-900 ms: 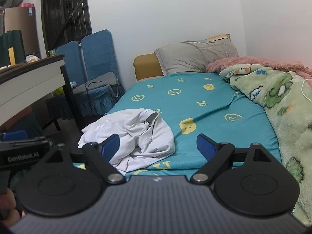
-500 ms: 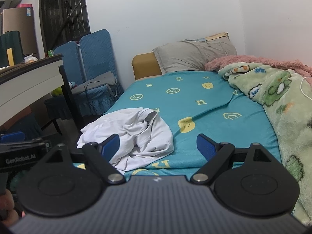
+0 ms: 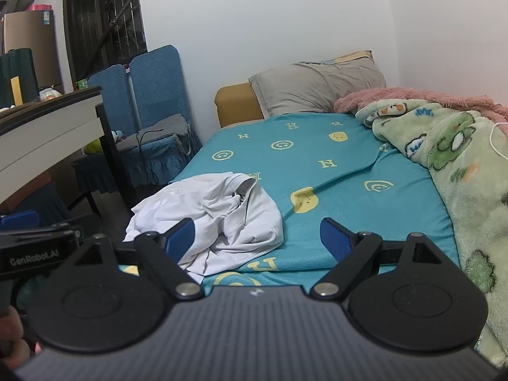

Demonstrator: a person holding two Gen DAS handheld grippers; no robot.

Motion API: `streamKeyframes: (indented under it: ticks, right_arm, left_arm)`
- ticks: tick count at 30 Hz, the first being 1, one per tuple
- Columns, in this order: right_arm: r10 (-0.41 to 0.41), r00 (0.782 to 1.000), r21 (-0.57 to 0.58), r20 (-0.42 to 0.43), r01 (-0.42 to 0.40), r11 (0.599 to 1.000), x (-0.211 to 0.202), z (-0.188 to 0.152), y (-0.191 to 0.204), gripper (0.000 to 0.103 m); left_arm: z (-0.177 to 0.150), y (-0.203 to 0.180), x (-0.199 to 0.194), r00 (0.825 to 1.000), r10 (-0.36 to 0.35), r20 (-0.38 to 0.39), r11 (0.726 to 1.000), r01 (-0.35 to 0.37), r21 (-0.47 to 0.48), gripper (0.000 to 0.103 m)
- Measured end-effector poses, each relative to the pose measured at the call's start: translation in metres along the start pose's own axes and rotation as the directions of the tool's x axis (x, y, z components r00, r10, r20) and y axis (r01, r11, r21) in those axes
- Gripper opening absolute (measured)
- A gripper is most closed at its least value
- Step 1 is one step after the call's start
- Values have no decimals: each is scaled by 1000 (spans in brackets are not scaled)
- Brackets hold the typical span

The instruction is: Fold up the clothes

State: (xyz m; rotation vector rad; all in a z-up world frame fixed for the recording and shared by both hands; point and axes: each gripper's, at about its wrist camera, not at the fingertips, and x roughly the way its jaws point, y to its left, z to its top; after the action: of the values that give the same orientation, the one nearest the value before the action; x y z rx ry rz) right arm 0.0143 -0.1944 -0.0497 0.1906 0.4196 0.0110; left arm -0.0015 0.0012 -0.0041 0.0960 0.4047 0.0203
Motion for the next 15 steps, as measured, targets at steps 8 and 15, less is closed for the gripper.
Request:
streamKeyframes:
  ticks: [8, 15]
  right_arm:
    - [-10, 1000, 4, -5, 10, 1000, 2, -1, -1, 87]
    - [-76, 997, 27, 0, 76, 997, 10, 4, 1, 87]
  left_arm:
    - [0, 1, 3, 1000, -24, -2, 1000, 24, 2, 103]
    - [7, 9, 8, 1000, -21, 22, 1000, 22, -23, 103]
